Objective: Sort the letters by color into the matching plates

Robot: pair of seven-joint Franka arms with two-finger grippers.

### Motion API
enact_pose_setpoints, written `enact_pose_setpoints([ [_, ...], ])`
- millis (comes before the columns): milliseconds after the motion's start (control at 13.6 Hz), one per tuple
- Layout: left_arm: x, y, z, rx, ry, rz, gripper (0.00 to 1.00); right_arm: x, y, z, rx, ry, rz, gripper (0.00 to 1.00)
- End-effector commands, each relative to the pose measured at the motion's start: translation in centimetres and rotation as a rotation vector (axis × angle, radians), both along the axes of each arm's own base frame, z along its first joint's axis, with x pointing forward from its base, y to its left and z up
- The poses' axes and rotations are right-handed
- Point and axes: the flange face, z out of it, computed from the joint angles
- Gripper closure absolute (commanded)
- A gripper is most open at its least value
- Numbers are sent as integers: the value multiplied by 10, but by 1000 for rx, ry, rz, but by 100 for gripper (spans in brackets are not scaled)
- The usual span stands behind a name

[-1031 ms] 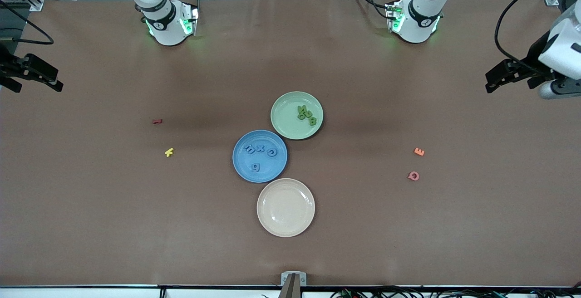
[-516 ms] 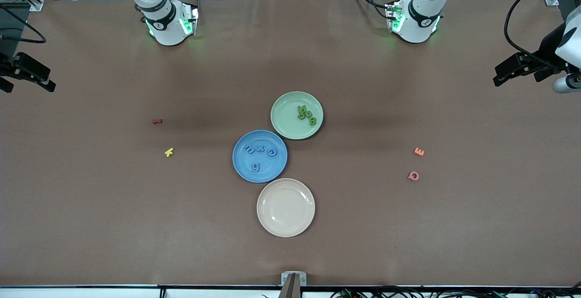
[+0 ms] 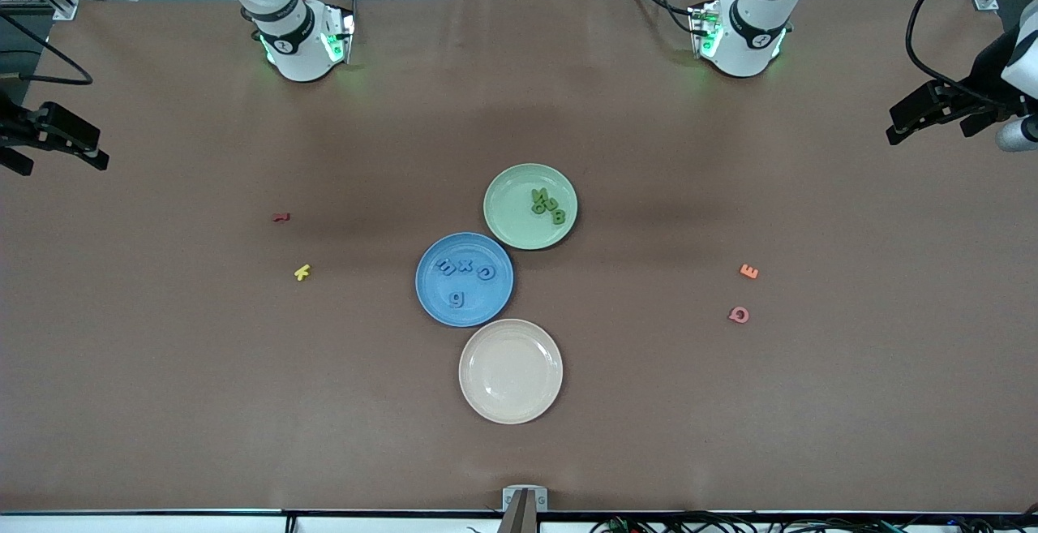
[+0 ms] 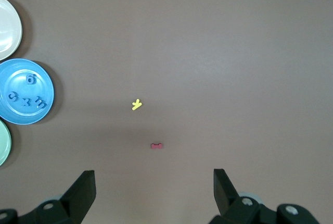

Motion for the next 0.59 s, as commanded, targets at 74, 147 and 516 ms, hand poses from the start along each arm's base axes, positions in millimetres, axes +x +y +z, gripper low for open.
enact_pose_setpoints([
  [74, -2, -3, 7, -18, -9, -26, 0, 2, -6, 18, -12, -27, -2, 0],
  [147, 0, -3, 7, -18, -9, -26, 0, 2, -6, 18, -11, -26, -13, 0],
  [516, 1, -9, 7, -3, -11, -35, 0, 2, 3, 18, -12, -27, -77, 0],
])
